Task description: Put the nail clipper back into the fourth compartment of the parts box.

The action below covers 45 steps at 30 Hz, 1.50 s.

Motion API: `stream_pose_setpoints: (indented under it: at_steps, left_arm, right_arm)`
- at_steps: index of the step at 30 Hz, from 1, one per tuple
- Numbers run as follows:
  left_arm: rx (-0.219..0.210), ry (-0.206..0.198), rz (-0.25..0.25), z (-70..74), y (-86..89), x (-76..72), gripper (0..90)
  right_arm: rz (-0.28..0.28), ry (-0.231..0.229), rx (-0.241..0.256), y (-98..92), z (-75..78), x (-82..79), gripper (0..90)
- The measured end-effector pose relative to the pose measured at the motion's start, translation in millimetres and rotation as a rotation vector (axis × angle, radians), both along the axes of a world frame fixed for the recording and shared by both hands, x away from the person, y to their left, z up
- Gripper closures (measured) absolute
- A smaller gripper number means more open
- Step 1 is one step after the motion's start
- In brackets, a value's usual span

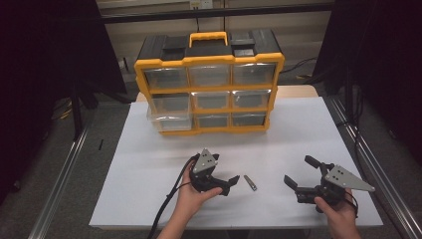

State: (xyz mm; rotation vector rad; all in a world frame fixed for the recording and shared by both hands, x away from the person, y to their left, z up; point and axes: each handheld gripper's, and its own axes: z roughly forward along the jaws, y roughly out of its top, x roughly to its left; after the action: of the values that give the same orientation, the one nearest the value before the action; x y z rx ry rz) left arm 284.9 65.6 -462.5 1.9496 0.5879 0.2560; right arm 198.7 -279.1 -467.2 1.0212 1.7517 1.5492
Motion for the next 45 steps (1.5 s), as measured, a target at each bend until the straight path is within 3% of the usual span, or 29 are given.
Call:
stream_pose_setpoints:
  at_steps: [16, 23, 28, 29, 30, 33, 35, 37, 40, 41, 45]
  left_arm:
    - [0.065, 0.053, -0.065, -4.8, -30.9, -0.6, 2.5]
    - [0.091, 0.094, -0.061, -7.9, -42.4, 0.0, 2.4]
    - [0.132, 0.112, -0.060, -8.5, -48.0, 0.5, 3.2]
    - [0.121, 0.127, -0.058, -9.5, -49.6, 0.4, 6.5]
    - [0.153, 0.140, -0.057, -8.4, -49.8, 0.3, 6.5]
    - [0.174, 0.152, -0.060, -10.3, -53.1, -0.9, 13.8]
    - [0.198, 0.156, -0.070, -10.6, -54.8, -1.6, 19.0]
    - [0.191, 0.145, -0.083, -12.5, -57.5, -3.0, 24.0]
    - [0.213, 0.157, -0.097, -12.9, -60.0, -5.5, 28.5]
    - [0.238, 0.169, -0.101, -14.4, -61.6, -6.5, 28.9]
    - [0.246, 0.191, -0.117, -17.2, -64.3, -7.1, 33.3]
  right_arm:
    - [0.007, 0.000, -0.004, -0.1, -0.7, 0.8, 2.0]
    - [0.009, 0.004, -0.003, 0.2, -1.1, 1.0, 2.1]
    - [0.010, -0.002, -0.003, 0.6, -0.7, 0.9, 2.2]
    - [0.014, 0.004, -0.002, 0.1, -0.8, 1.0, 2.2]
    - [0.014, 0.004, -0.002, 0.1, -0.8, 1.0, 2.2]
    - [0.013, 0.000, 0.001, 0.3, -1.0, 1.5, 2.2]
    - [0.016, 0.001, -0.001, 0.2, -0.5, 1.1, 2.2]
    - [0.019, -0.001, -0.001, 0.3, -0.2, 0.9, 2.2]
    - [0.021, 0.002, 0.000, 0.3, 0.0, 0.5, 2.2]
    - [0.021, 0.001, 0.000, 0.2, 0.0, 0.6, 2.2]
    - [0.017, -0.002, 0.006, 0.3, 0.1, 0.6, 2.2]
